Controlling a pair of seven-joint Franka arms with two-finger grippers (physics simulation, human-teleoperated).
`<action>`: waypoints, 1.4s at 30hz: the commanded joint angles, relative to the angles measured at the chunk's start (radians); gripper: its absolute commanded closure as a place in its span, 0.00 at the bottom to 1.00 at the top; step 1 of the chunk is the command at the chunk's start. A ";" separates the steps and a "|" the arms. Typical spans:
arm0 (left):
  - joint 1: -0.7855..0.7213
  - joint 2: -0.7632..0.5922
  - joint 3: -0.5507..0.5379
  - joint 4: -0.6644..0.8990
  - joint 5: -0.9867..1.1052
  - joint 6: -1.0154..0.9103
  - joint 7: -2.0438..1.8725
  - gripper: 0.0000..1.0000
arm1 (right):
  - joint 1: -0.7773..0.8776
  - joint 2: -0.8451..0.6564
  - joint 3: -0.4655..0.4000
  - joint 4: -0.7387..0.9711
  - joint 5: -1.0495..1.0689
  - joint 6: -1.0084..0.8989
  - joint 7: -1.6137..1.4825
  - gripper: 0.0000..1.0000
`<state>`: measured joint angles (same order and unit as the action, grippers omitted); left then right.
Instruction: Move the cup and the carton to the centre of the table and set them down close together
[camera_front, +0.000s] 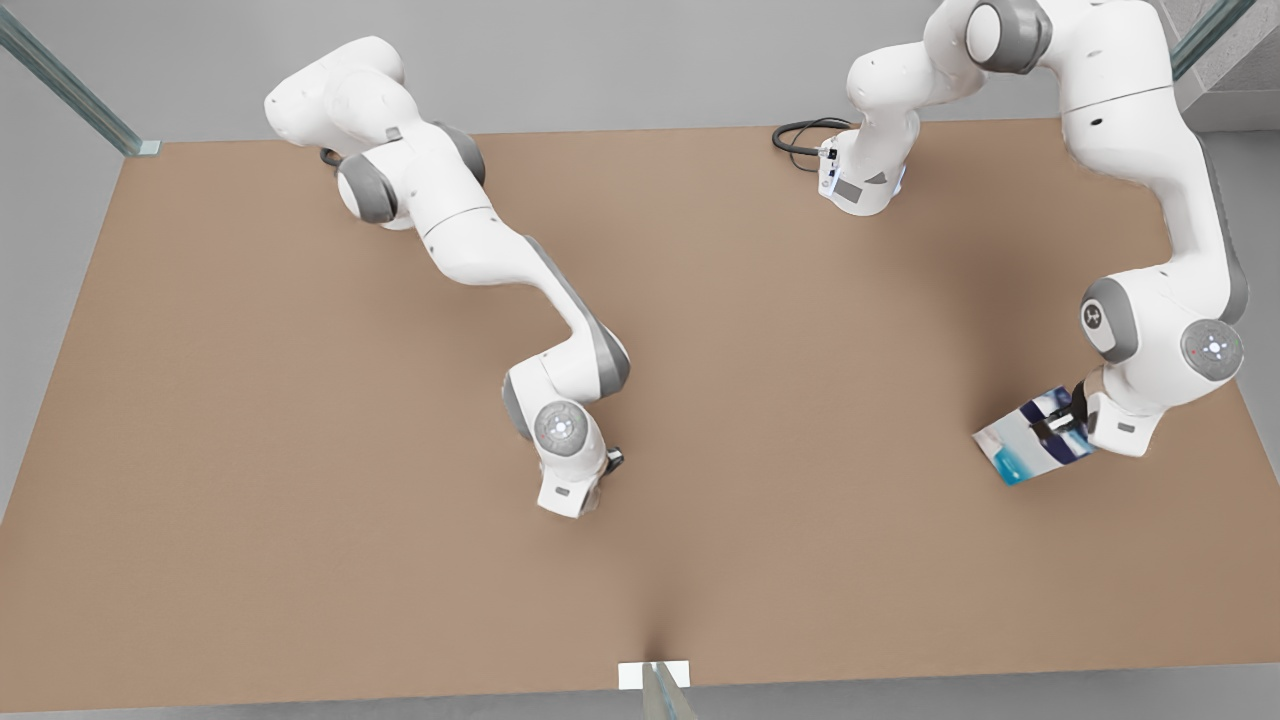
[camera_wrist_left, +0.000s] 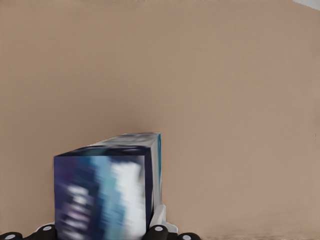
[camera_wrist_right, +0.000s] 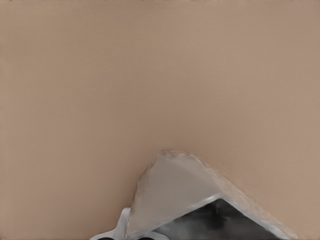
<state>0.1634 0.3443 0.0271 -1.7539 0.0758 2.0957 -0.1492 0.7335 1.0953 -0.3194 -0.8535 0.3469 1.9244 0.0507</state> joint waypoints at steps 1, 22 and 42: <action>0.001 -0.004 -0.009 0.010 -0.057 -0.009 0.074 0.56 | 0.003 0.003 -0.009 -0.001 -0.003 -0.001 0.004 0.79; -0.194 -0.048 -0.119 0.085 -0.034 -0.213 0.448 0.54 | 0.060 0.048 -0.024 0.018 -0.002 0.093 0.034 0.00; -0.265 -0.034 -0.349 0.157 0.131 -0.267 1.178 0.55 | -0.416 -0.716 0.111 -0.387 -0.485 -0.320 -0.144 0.00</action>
<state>-0.1265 0.3208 -0.3226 -1.5785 0.2536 1.8324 1.0300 0.2175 0.2896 -0.1175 -1.3640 -0.1765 1.6816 -0.0926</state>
